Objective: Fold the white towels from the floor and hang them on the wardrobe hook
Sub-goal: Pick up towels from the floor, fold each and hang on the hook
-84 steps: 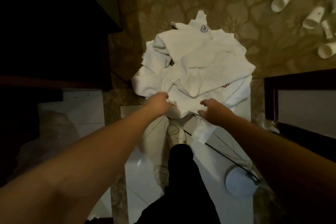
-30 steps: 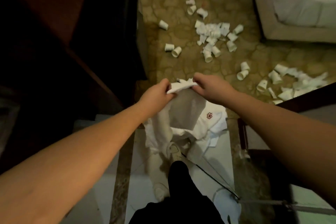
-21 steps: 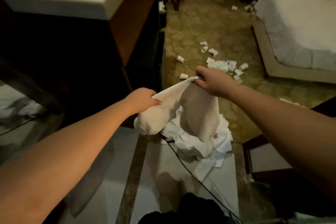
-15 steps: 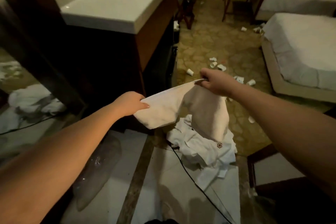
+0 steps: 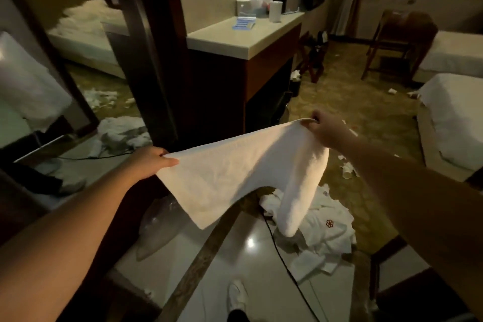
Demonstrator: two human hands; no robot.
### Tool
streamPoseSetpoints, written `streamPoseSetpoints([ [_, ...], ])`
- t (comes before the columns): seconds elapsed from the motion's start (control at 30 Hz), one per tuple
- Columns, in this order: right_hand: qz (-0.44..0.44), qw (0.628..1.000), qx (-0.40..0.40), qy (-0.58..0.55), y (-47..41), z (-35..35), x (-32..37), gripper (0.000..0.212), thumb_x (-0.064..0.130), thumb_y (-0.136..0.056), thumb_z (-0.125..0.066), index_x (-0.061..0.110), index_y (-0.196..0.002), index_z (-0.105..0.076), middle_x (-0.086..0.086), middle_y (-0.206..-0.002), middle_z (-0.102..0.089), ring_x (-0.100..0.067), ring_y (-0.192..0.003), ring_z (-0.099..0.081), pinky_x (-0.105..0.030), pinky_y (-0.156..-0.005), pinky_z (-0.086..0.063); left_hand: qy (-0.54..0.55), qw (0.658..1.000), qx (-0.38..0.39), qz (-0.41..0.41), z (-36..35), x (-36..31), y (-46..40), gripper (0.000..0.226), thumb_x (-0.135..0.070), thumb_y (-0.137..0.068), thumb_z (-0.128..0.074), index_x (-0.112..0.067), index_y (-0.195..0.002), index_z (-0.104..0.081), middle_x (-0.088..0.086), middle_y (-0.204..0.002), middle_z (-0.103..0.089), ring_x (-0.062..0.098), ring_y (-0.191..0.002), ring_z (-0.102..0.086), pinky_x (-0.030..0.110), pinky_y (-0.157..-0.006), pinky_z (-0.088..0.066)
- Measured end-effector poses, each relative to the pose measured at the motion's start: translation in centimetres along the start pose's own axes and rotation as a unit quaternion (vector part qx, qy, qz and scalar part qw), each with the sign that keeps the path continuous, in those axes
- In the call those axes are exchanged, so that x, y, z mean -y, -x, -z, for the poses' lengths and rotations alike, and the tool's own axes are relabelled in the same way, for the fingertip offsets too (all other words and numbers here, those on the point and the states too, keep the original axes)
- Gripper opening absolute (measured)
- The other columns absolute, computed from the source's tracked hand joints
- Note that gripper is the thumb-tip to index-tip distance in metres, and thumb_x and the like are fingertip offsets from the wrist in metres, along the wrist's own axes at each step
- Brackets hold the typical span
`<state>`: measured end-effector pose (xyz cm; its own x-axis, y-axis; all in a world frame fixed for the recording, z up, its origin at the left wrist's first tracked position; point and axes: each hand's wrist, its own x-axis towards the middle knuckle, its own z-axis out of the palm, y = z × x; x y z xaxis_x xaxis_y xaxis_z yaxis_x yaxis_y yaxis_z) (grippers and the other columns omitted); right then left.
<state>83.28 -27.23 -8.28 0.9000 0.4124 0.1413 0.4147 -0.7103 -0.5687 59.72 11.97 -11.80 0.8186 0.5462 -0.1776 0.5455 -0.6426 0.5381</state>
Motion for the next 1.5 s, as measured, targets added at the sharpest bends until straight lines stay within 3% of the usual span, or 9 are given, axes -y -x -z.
streamPoseSetpoints([
  [0.13,0.012,1.000,0.024,-0.006,4.9,-0.4,1.7,0.028,0.042,-0.101,-0.056,0.018,-0.086,-0.054,-0.002,-0.076,-0.054,-0.016,-0.066,-0.048,-0.030,-0.054,-0.034,0.174,0.983,-0.053,0.038,2.9,2.9,8.5,0.019,-0.039,-0.081,-0.081,-0.032,-0.086,-0.064,-0.017,-0.085,-0.061,0.003,-0.077,-0.058,0.024,-0.065,-0.043],
  [0.3,0.057,0.995,0.079,0.008,9.9,-1.0,5.3,0.033,0.052,-0.099,-0.053,0.026,-0.079,-0.052,0.003,-0.074,-0.055,-0.013,-0.067,-0.053,-0.028,-0.055,-0.033,0.436,0.895,-0.074,0.060,8.4,3.7,18.0,0.020,-0.025,-0.082,-0.079,-0.022,-0.099,-0.070,0.002,-0.104,-0.074,0.020,-0.093,-0.069,0.039,-0.088,-0.049],
  [0.47,0.091,0.987,0.130,-0.018,15.6,-2.8,9.4,0.029,0.058,-0.095,-0.055,0.029,-0.089,-0.057,0.002,-0.086,-0.061,-0.016,-0.078,-0.060,-0.027,-0.062,-0.041,0.522,0.845,-0.115,0.021,12.0,4.2,26.3,0.004,-0.018,-0.094,-0.067,-0.017,-0.092,-0.070,0.001,-0.077,-0.075,0.015,-0.067,-0.073,0.027,-0.056,-0.059],
  [0.8,0.129,0.967,0.219,-0.020,32.5,-8.2,19.8,0.026,0.050,-0.096,-0.061,0.027,-0.085,-0.058,0.000,-0.083,-0.059,-0.020,-0.079,-0.056,-0.028,-0.064,-0.036,0.420,0.896,-0.134,-0.049,15.2,7.8,43.8,0.012,-0.028,-0.097,-0.064,-0.022,-0.102,-0.073,-0.004,-0.084,-0.078,0.010,-0.075,-0.075,0.018,-0.054,-0.055],
  [0.93,0.171,0.957,0.192,-0.137,40.6,-10.3,28.8,0.011,0.046,-0.094,-0.066,0.039,-0.087,-0.062,0.015,-0.082,-0.066,-0.003,-0.077,-0.062,-0.018,-0.062,-0.040,0.336,0.927,-0.162,-0.045,16.4,9.4,49.5,0.011,-0.035,-0.095,-0.066,-0.029,-0.094,-0.075,-0.013,-0.078,-0.076,0.005,-0.068,-0.072,0.013,-0.048,-0.050],
  [1.03,0.221,0.909,0.229,-0.269,45.6,-10.4,37.2,0.012,0.037,-0.094,-0.068,0.041,-0.102,-0.060,0.018,-0.093,-0.069,0.010,-0.087,-0.063,-0.007,-0.067,-0.048,0.297,0.940,-0.165,-0.040,17.2,11.3,53.4,0.007,-0.033,-0.090,-0.072,-0.027,-0.088,-0.076,-0.005,-0.082,-0.077,0.014,-0.080,-0.073,0.023,-0.064,-0.053],
  [1.17,0.259,0.846,0.331,-0.328,50.7,-9.7,45.1,0.034,0.048,-0.091,-0.066,0.036,-0.123,-0.060,0.006,-0.118,-0.068,-0.009,-0.104,-0.067,-0.023,-0.080,-0.053,0.207,0.966,-0.153,-0.026,18.6,13.6,58.8,0.021,-0.050,-0.082,-0.075,-0.034,-0.096,-0.072,-0.008,-0.081,-0.074,0.011,-0.074,-0.072,0.024,-0.061,-0.050],
  [1.37,0.323,0.831,0.332,-0.307,55.5,-11.1,50.6,0.019,0.056,-0.080,-0.072,0.039,-0.089,-0.072,0.011,-0.083,-0.071,-0.008,-0.079,-0.067,-0.028,-0.073,-0.053,0.117,0.974,-0.195,-0.004,21.3,17.6,65.1,0.023,-0.049,-0.084,-0.075,-0.031,-0.089,-0.063,-0.004,-0.076,-0.070,0.011,-0.065,-0.064,0.025,-0.058,-0.046],
  [1.5,0.369,0.827,0.295,-0.304,58.1,-12.1,53.8,0.010,0.048,-0.090,-0.067,0.044,-0.082,-0.068,0.017,-0.075,-0.066,0.003,-0.065,-0.058,-0.028,-0.068,-0.045,0.102,0.972,-0.211,0.028,22.8,20.8,68.2,0.022,-0.037,-0.087,-0.075,-0.026,-0.093,-0.057,-0.006,-0.085,-0.065,0.010,-0.072,-0.060,0.029,-0.063,-0.046],
])
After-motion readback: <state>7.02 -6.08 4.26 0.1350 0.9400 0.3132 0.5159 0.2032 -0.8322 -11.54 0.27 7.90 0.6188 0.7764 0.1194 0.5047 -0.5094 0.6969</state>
